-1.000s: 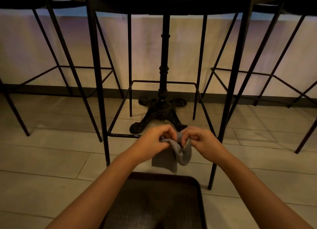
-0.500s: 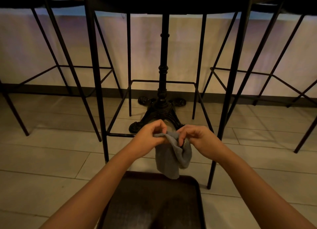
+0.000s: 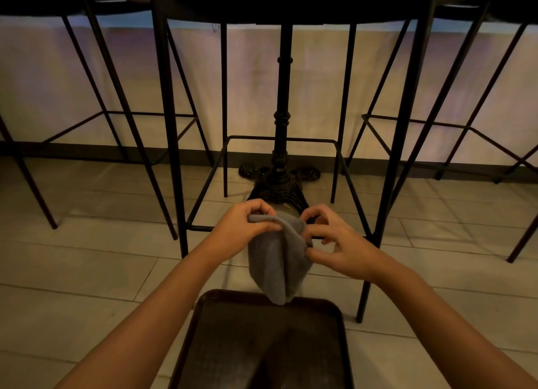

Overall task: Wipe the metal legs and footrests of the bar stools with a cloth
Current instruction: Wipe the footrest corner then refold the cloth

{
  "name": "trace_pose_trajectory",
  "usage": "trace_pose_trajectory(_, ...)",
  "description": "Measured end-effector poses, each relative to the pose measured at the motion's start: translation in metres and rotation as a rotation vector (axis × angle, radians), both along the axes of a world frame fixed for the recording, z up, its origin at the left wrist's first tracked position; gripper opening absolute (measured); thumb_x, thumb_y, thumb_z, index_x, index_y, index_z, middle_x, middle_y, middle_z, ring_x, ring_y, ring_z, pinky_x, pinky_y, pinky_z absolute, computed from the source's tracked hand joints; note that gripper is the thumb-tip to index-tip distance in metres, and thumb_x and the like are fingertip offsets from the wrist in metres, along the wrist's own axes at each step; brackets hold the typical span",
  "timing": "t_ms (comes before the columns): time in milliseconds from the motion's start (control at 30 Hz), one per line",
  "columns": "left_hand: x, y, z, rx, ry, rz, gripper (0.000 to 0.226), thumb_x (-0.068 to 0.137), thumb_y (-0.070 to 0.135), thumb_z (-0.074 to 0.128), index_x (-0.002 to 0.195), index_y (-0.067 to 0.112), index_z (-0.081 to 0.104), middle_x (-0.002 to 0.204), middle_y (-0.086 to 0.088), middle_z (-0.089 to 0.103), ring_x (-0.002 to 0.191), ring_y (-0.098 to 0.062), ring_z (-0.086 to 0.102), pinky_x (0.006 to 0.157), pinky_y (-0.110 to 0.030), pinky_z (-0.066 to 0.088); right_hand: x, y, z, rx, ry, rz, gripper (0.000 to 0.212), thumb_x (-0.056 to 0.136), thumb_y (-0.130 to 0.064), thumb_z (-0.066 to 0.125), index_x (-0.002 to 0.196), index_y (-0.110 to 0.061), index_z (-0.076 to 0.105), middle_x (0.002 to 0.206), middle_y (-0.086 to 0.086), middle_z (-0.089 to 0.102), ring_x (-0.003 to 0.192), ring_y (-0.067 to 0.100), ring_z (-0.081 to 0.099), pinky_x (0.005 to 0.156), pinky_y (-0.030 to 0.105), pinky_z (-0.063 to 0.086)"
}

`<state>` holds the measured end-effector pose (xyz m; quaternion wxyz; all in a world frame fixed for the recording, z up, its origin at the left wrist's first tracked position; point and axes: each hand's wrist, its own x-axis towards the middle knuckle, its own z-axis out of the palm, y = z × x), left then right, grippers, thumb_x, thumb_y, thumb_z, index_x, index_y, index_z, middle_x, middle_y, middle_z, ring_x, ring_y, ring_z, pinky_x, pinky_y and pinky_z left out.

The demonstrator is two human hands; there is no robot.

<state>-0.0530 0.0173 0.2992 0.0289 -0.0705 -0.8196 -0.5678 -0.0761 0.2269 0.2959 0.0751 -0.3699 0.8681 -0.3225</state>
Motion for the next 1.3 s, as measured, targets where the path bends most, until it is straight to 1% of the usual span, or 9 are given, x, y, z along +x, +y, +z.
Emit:
trace_pose_trajectory(167, 0.001, -0.015, -0.010, -0.016, -0.046, 0.058, 0.007, 0.080, 0.014, 0.065, 0.086, 0.014, 0.061, 0.089, 0.002, 0.062, 0.087, -0.006, 0.059, 0.069, -0.013, 0.049, 0.008, 0.007, 0.014, -0.164, -0.109, 0.011, 0.020, 0.068, -0.044, 0.058, 0.072, -0.025, 0.057, 0.116, -0.026, 0.042, 0.111, 0.000, 0.039, 0.082, 0.023, 0.044)
trace_pose_trajectory(333, 0.001, -0.013, -0.017, -0.008, -0.035, 0.062, 0.005, 0.082, 0.014, 0.063, 0.085, 0.014, 0.059, 0.090, 0.000, 0.062, 0.090, -0.009, 0.059, 0.077, -0.021, 0.049, 0.007, 0.007, 0.011, -0.207, -0.210, 0.015, 0.009, 0.078, -0.024, 0.062, 0.075, -0.019, 0.055, 0.101, -0.018, 0.058, 0.095, 0.008, 0.054, 0.083, 0.047, 0.048)
trace_pose_trajectory(433, 0.000, -0.012, -0.017, 0.017, -0.030, 0.054, 0.003, 0.084, 0.012, 0.061, 0.086, 0.013, 0.058, 0.091, -0.001, 0.062, 0.091, -0.011, 0.059, 0.079, -0.022, 0.050, 0.010, 0.007, 0.016, -0.250, -0.207, 0.011, 0.018, 0.070, -0.039, 0.058, 0.074, -0.022, 0.054, 0.101, -0.020, 0.058, 0.096, 0.008, 0.053, 0.084, 0.044, 0.048)
trace_pose_trajectory(667, -0.001, -0.008, -0.015, -0.027, -0.028, 0.042, 0.007, 0.086, 0.012, 0.058, 0.093, 0.011, 0.059, 0.099, -0.004, 0.061, 0.099, -0.014, 0.057, 0.084, -0.028, 0.049, 0.009, 0.007, 0.022, -0.216, -0.170, 0.025, 0.004, 0.077, -0.024, 0.055, 0.077, -0.019, 0.055, 0.090, -0.004, 0.057, 0.084, 0.010, 0.054, 0.072, 0.031, 0.050)
trace_pose_trajectory(867, 0.006, -0.004, -0.014, -0.036, 0.015, 0.037, 0.006, 0.087, 0.011, 0.057, 0.092, 0.014, 0.057, 0.091, 0.003, 0.059, 0.085, -0.005, 0.057, 0.068, -0.015, 0.049, 0.003, 0.011, 0.010, 0.115, 0.212, -0.110, 0.014, 0.083, -0.033, 0.057, 0.077, -0.039, 0.046, 0.085, -0.017, 0.044, 0.084, 0.001, 0.040, 0.074, 0.021, 0.041)
trace_pose_trajectory(933, 0.007, -0.002, -0.014, -0.031, 0.014, 0.039, 0.007, 0.087, 0.011, 0.057, 0.089, 0.017, 0.057, 0.088, 0.007, 0.058, 0.080, -0.001, 0.057, 0.064, -0.012, 0.048, 0.003, 0.009, 0.004, 0.258, 0.392, -0.127, 0.005, 0.086, -0.039, 0.054, 0.084, -0.036, 0.051, 0.085, -0.019, 0.043, 0.087, 0.002, 0.035, 0.077, 0.023, 0.038)
trace_pose_trajectory(1100, 0.007, -0.001, -0.017, -0.067, 0.059, 0.092, 0.011, 0.087, 0.012, 0.059, 0.084, 0.023, 0.057, 0.090, 0.008, 0.059, 0.087, -0.003, 0.057, 0.069, -0.013, 0.046, 0.002, 0.011, -0.008, 0.451, 0.653, -0.262, 0.023, 0.087, -0.043, 0.052, 0.095, -0.025, 0.065, 0.102, -0.005, 0.051, 0.100, 0.017, 0.042, 0.079, 0.033, 0.039)
trace_pose_trajectory(1200, 0.007, 0.000, -0.018, -0.033, 0.051, 0.115, 0.010, 0.086, 0.013, 0.059, 0.087, 0.022, 0.056, 0.093, 0.007, 0.059, 0.091, -0.008, 0.058, 0.072, -0.018, 0.047, -0.002, 0.008, -0.011, 0.321, 0.500, -0.272, 0.018, 0.089, -0.034, 0.054, 0.094, -0.020, 0.064, 0.105, -0.005, 0.053, 0.101, 0.013, 0.047, 0.082, 0.030, 0.044)
trace_pose_trajectory(1300, 0.005, 0.000, -0.021, 0.092, -0.018, 0.156, 0.030, 0.084, 0.012, 0.062, 0.110, 0.023, 0.051, 0.103, 0.000, 0.059, 0.100, -0.014, 0.058, 0.083, -0.025, 0.049, -0.002, 0.005, -0.011, 0.035, 0.112, -0.413, 0.010, 0.089, -0.026, 0.056, 0.090, -0.016, 0.060, 0.092, -0.002, 0.062, 0.086, 0.011, 0.058, 0.077, 0.027, 0.052)
